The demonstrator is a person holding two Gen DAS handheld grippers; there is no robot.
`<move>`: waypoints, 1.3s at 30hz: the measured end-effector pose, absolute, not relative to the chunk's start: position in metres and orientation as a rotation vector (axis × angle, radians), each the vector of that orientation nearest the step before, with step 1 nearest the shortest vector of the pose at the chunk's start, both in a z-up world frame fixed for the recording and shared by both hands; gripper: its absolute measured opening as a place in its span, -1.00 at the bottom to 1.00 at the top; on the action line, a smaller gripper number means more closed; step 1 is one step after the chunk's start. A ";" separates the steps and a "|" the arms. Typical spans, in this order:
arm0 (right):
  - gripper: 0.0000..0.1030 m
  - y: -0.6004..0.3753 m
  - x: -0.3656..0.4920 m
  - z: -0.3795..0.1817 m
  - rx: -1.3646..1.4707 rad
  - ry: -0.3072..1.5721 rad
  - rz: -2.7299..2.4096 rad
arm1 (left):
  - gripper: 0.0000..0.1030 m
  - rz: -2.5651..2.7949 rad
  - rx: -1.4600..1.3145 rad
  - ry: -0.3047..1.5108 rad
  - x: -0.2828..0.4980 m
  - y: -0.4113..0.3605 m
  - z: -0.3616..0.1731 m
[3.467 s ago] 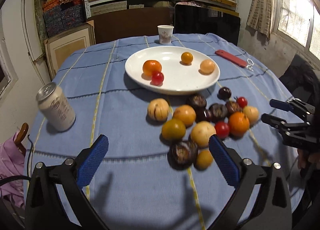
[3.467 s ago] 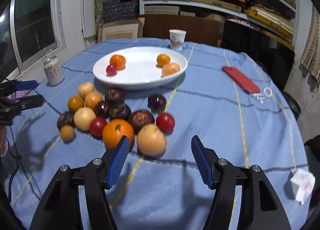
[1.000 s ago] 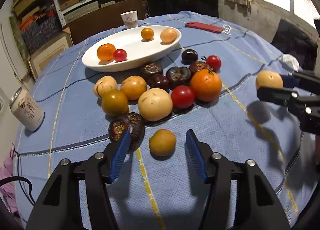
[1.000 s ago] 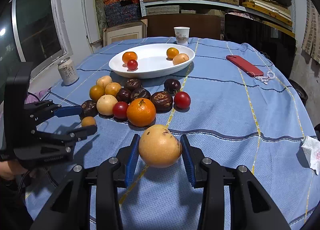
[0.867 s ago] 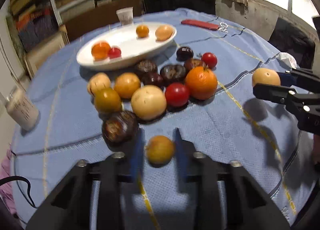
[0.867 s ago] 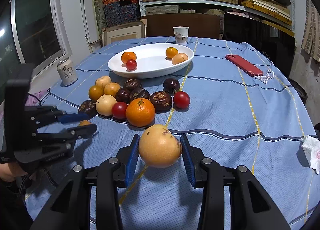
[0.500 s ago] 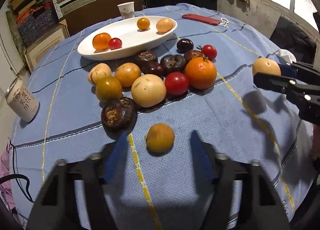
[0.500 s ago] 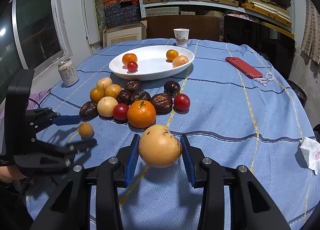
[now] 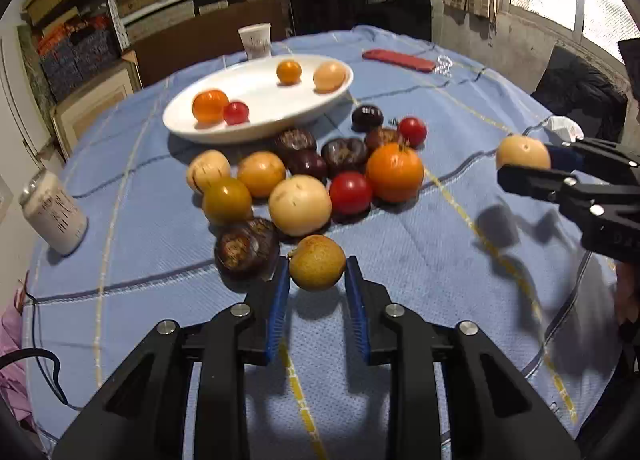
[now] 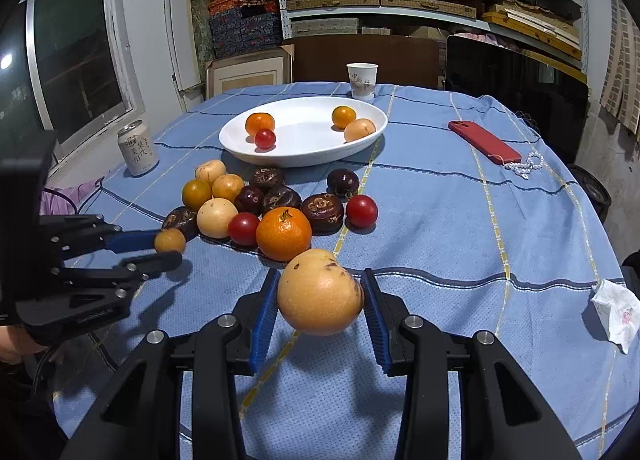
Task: Organize fruits
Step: 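Grasp the small olive-brown fruit with the left tool while the right tool holds its fruit, then carry both fruits over the white plate and open both tools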
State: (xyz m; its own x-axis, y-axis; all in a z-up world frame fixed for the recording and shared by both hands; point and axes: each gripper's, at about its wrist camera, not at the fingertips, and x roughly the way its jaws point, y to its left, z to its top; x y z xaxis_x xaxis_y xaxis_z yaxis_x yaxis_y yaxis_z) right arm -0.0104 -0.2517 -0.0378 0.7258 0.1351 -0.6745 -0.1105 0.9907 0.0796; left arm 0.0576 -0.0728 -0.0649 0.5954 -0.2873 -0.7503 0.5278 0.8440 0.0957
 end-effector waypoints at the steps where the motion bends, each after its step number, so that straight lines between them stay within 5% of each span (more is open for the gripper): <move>1: -0.20 -0.251 -0.010 -0.036 0.034 0.744 0.138 | -0.47 -0.493 0.309 0.779 0.055 -0.070 -0.058; 11: -0.20 -0.265 -0.008 0.004 0.044 0.667 0.125 | -0.47 -0.463 0.203 0.605 0.049 -0.027 0.027; 20: -0.20 -0.275 0.034 0.080 0.007 0.543 0.161 | -0.47 -0.452 0.154 0.597 0.122 -0.020 0.080; 26: -0.20 -0.255 0.107 0.082 -0.049 0.577 0.195 | -0.47 -0.423 0.123 0.634 0.201 -0.044 0.069; 39: -0.20 -0.228 0.234 -0.020 -0.090 0.746 0.192 | -0.47 -0.370 0.076 0.799 0.354 -0.087 -0.020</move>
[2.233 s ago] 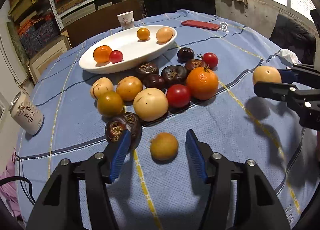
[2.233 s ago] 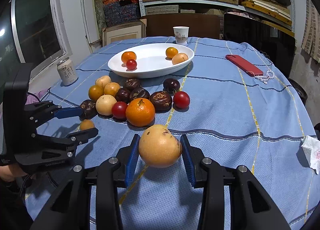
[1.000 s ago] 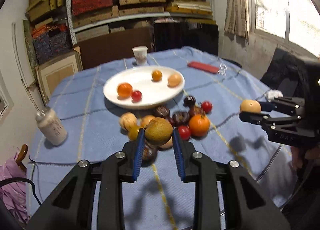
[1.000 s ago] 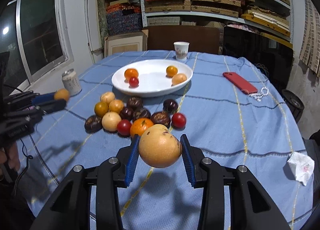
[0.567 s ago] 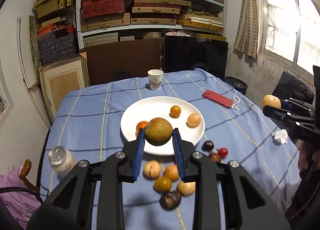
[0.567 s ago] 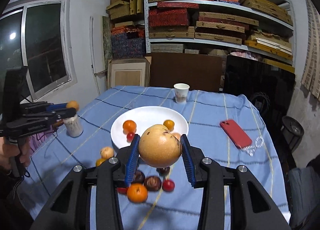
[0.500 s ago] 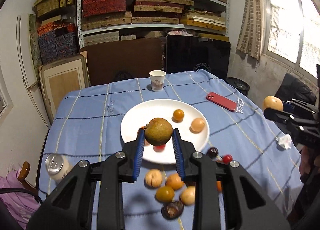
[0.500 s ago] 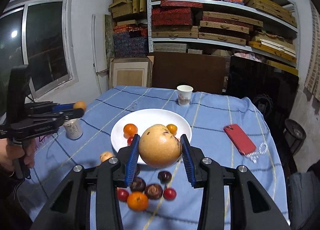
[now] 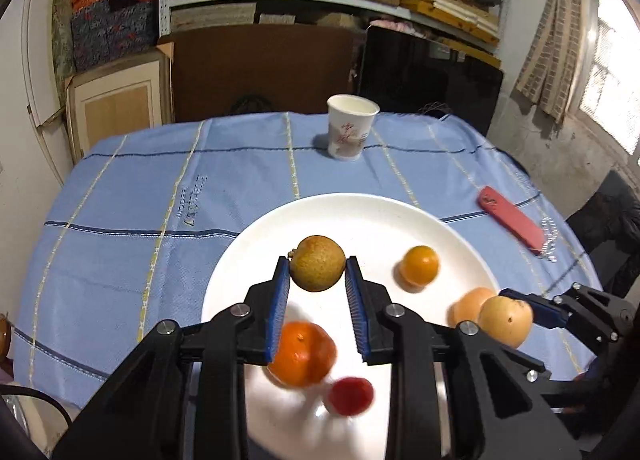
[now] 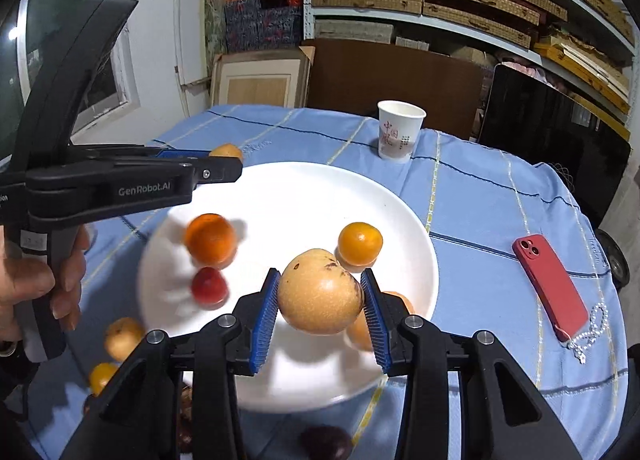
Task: Organize fruits
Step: 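Carry both fruits over the white plate and open both tools, then reach the right tool to the orange mandarin and close around it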
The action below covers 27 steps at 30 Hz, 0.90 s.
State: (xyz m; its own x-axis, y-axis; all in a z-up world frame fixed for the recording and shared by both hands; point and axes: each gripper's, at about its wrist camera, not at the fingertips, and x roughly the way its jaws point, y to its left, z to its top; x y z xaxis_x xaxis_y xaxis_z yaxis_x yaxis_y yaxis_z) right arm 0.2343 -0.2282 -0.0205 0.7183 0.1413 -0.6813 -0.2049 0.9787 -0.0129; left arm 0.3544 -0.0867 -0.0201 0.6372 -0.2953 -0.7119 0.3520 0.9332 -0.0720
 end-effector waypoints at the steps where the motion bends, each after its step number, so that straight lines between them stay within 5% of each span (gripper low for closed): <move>1: -0.20 -0.228 0.238 -0.024 -0.099 0.752 0.187 | -0.41 -0.363 0.099 0.805 0.359 -0.090 -0.025; 4: -0.08 -0.227 0.238 -0.026 -0.138 0.737 0.164 | 0.36 -0.353 0.114 0.795 0.359 -0.091 -0.031; 7: 0.13 -0.227 0.228 -0.016 -0.148 0.692 0.168 | 0.47 -0.345 0.094 0.776 0.351 -0.084 -0.025; 17: 0.15 -0.239 0.142 0.016 -0.147 0.658 0.172 | 0.77 -0.360 0.054 0.721 0.247 -0.034 0.018; 27: 0.16 -0.233 0.049 -0.027 -0.089 0.766 0.220 | 0.88 -0.473 0.124 0.753 0.099 -0.006 0.000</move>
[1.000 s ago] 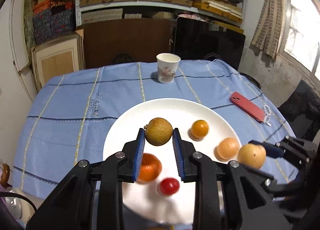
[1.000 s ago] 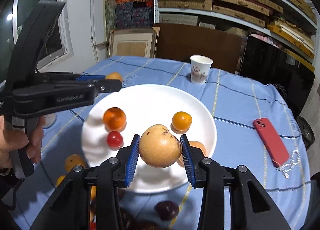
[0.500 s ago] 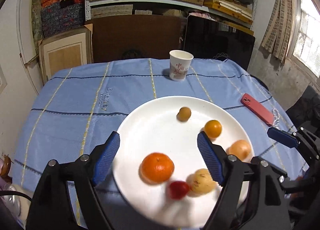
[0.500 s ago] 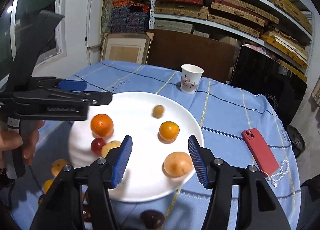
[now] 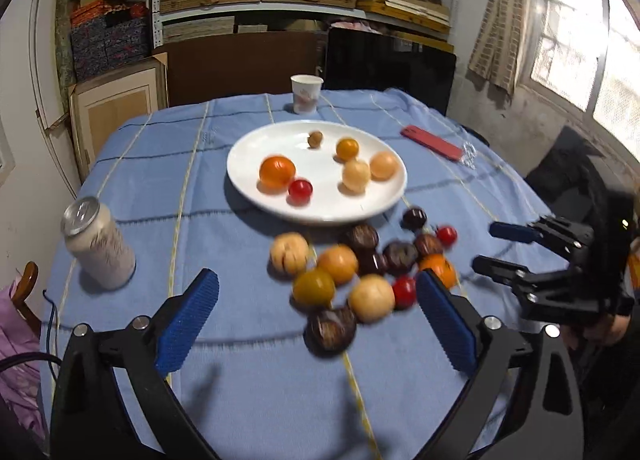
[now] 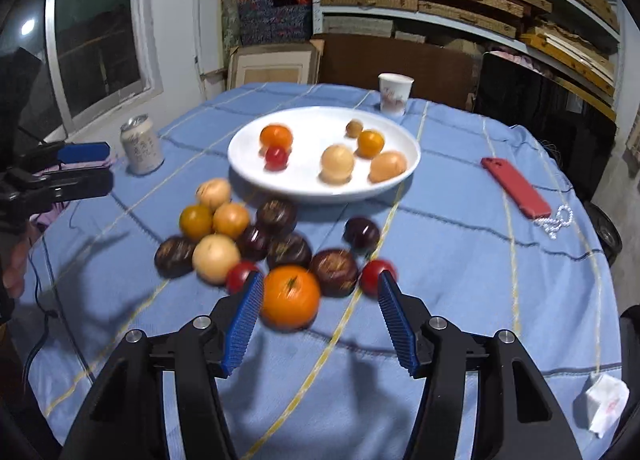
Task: Organize fruits
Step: 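Reach the right tool to the orange mandarin and close around it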
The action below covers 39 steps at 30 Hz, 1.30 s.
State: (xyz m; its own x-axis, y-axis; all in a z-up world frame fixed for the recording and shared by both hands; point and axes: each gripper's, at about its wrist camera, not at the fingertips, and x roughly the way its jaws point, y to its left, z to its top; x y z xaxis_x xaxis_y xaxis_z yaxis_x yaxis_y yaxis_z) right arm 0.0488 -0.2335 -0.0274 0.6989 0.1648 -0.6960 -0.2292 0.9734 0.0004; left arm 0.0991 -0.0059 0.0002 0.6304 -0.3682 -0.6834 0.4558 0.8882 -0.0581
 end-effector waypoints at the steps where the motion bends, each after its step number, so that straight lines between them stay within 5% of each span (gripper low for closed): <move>1: 0.16 -0.228 0.047 -0.033 -0.108 0.772 0.208 | 0.88 -0.469 0.136 0.758 0.091 -0.005 -0.004; 26: 0.14 -0.208 0.068 -0.063 -0.079 0.822 0.156 | 0.88 -0.399 0.091 0.800 0.073 0.019 -0.034; 28: -0.10 -0.207 0.071 -0.065 -0.056 0.838 0.187 | 0.88 -0.397 0.095 0.802 0.073 0.019 -0.036; 39: -0.13 -0.219 0.045 -0.051 -0.012 0.761 0.166 | 0.88 -0.397 0.149 0.806 0.075 0.011 -0.041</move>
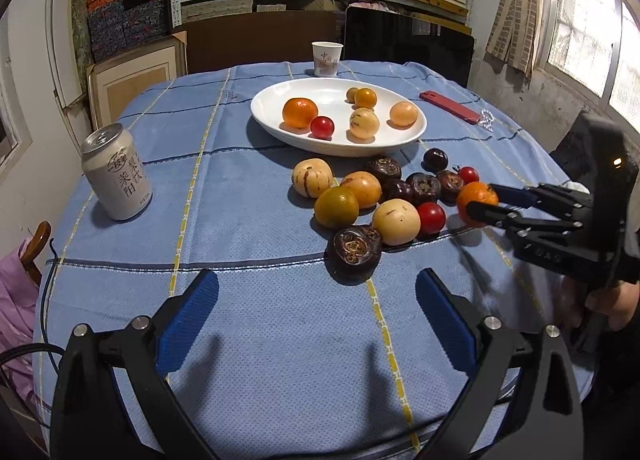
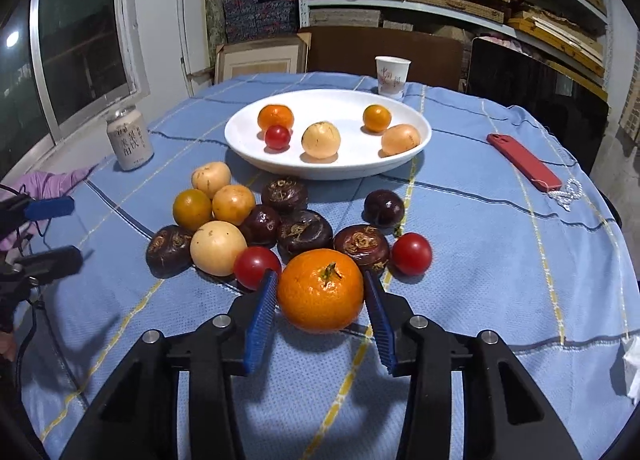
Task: Organize fruits
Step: 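Reach the right tool to the orange mandarin and close around it, then grasp the dark brown fruit with the left tool while the right tool holds the mandarin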
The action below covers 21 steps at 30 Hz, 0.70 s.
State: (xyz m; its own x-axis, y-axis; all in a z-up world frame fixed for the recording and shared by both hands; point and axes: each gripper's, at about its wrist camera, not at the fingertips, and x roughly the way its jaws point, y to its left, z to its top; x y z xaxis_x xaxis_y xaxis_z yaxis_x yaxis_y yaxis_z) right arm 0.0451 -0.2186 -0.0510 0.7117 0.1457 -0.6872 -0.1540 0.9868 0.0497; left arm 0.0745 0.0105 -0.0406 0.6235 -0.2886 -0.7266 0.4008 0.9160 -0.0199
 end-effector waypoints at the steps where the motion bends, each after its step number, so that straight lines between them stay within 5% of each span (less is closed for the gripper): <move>1: -0.13 -0.222 0.041 -0.049 0.003 0.750 0.165 | 0.88 -0.398 0.175 0.804 0.075 0.006 -0.042; 16: -0.12 -0.233 0.007 -0.043 0.054 0.692 0.200 | 0.85 -0.333 0.346 0.875 0.123 -0.043 -0.091; 18: -0.12 -0.234 0.008 -0.044 0.062 0.694 0.199 | 0.71 -0.328 0.331 0.873 0.126 -0.042 -0.092; 21: -0.12 -0.237 0.009 -0.045 0.086 0.697 0.198 | 0.21 -0.343 0.323 0.875 0.129 -0.042 -0.092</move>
